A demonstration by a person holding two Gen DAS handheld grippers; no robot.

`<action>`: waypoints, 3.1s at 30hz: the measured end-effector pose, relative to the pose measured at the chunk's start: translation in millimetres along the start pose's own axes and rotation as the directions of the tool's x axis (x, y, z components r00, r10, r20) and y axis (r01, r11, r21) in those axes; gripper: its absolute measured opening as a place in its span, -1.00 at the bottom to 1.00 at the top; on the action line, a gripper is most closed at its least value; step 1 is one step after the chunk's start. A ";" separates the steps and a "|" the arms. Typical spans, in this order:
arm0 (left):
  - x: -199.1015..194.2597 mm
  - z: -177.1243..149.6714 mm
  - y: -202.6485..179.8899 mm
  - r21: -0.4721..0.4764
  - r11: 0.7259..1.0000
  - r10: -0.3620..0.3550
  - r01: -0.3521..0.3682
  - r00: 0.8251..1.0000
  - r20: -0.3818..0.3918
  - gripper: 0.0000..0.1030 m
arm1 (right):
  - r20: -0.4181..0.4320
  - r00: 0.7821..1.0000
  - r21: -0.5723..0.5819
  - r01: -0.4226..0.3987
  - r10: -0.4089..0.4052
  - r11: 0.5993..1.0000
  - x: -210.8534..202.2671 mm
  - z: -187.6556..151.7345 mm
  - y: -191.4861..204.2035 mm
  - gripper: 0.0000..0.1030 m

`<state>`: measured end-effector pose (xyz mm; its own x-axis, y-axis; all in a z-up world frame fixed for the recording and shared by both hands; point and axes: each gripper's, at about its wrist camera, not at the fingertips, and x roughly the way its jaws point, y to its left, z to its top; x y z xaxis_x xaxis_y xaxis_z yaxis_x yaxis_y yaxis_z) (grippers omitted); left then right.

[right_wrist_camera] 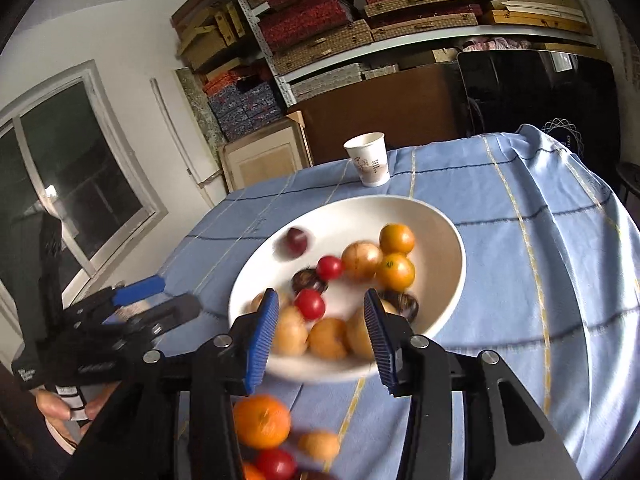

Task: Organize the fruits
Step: 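Carry both fruits over the white plate and open both tools, then move both open tools back to the fruit pile, then grasp a patterned dark brown fruit with the right tool while the left tool grasps a dark plum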

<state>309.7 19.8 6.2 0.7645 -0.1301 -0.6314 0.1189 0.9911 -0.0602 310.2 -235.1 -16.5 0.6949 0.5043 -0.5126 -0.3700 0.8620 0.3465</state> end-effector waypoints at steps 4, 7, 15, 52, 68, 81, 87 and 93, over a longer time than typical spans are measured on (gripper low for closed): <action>-24.8 -50.3 10.1 -0.054 0.998 0.018 -0.019 1.000 -0.004 0.88 | 0.008 0.998 -0.049 0.056 -0.056 0.997 -19.8 -33.9 3.3 -0.12; -32.0 -71.3 13.5 -0.057 0.997 0.042 -0.044 0.998 -0.043 0.89 | -0.046 0.992 -0.125 0.113 -0.119 0.986 -21.1 -55.6 8.6 -0.08; -42.5 -86.3 13.3 -0.027 0.995 0.095 -0.096 0.995 -0.039 0.91 | -0.191 0.966 -0.315 0.109 -0.176 0.943 -26.8 -85.4 21.2 0.14; -32.6 -88.3 23.7 -0.090 0.994 0.056 -0.067 0.990 -0.127 0.91 | -0.298 0.933 -0.409 0.066 -0.201 0.910 -0.3 -108.4 42.0 0.13; -29.6 -93.5 2.9 0.015 0.999 0.040 -0.039 0.990 -0.132 0.91 | -0.252 0.952 -0.220 0.120 -0.176 0.968 -13.1 -87.9 8.3 -0.17; -20.9 -104.5 -22.0 0.083 0.989 -0.101 0.121 0.972 -0.211 0.10 | -0.279 0.941 -0.172 0.148 -0.193 0.974 -8.8 -88.3 -3.1 -0.17; -12.5 -107.7 -24.4 0.067 0.984 -0.145 0.166 0.958 -0.248 0.03 | -0.277 0.941 -0.181 0.146 -0.193 0.973 -9.3 -88.6 -1.3 -0.17; -2.1 -111.3 -27.6 0.064 0.981 -0.156 0.182 0.945 -0.287 -0.15 | -0.273 0.941 -0.187 0.152 -0.200 0.971 -10.0 -88.6 -0.8 -0.17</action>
<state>234.3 -4.0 -76.9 0.5219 -0.2694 -0.8094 0.2963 0.9470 -0.1241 248.9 -236.3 -81.3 0.5598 0.3164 -0.7659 -0.3686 0.9228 0.1119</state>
